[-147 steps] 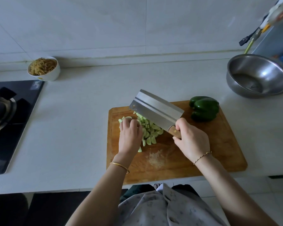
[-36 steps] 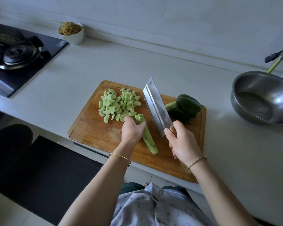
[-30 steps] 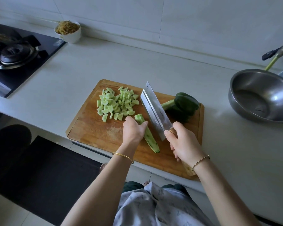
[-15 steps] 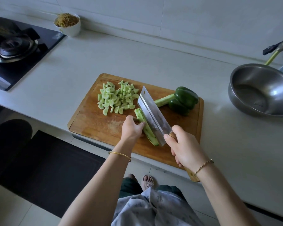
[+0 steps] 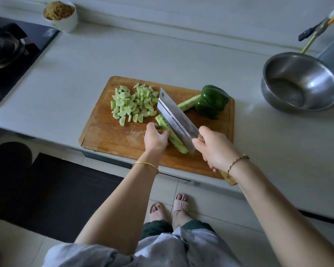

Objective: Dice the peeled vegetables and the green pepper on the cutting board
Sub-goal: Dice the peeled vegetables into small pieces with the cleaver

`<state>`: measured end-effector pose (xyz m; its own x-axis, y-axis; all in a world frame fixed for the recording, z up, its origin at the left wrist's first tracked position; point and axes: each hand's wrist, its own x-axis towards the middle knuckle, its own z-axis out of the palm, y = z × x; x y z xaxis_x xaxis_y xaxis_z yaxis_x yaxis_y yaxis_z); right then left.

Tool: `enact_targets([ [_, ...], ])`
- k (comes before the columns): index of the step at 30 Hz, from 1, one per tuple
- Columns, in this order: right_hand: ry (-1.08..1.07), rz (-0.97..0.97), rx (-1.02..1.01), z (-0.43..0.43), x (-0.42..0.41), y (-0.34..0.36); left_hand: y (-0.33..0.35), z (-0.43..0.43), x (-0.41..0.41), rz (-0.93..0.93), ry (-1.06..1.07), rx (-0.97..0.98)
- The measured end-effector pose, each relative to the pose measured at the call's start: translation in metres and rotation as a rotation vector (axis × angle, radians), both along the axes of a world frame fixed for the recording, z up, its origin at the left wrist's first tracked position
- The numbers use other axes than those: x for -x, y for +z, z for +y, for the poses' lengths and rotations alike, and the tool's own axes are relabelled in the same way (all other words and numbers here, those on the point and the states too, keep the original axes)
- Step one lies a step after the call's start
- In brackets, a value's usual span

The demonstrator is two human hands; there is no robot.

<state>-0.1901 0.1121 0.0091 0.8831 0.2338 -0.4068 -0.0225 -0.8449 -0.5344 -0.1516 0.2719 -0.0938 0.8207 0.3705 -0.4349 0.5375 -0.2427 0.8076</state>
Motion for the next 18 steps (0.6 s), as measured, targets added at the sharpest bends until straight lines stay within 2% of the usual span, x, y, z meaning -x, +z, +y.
enact_targets([
  [11,0.068,-0.014,-0.002,-0.0021,-0.0026,-0.0055,0.0012,-0.0055,0.0012,-0.011,0.059,-0.008],
  [18,0.148,-0.002,0.009,-0.0084,-0.0092,-0.0031,0.0048,-0.0073,0.0033,-0.021,0.121,0.056],
])
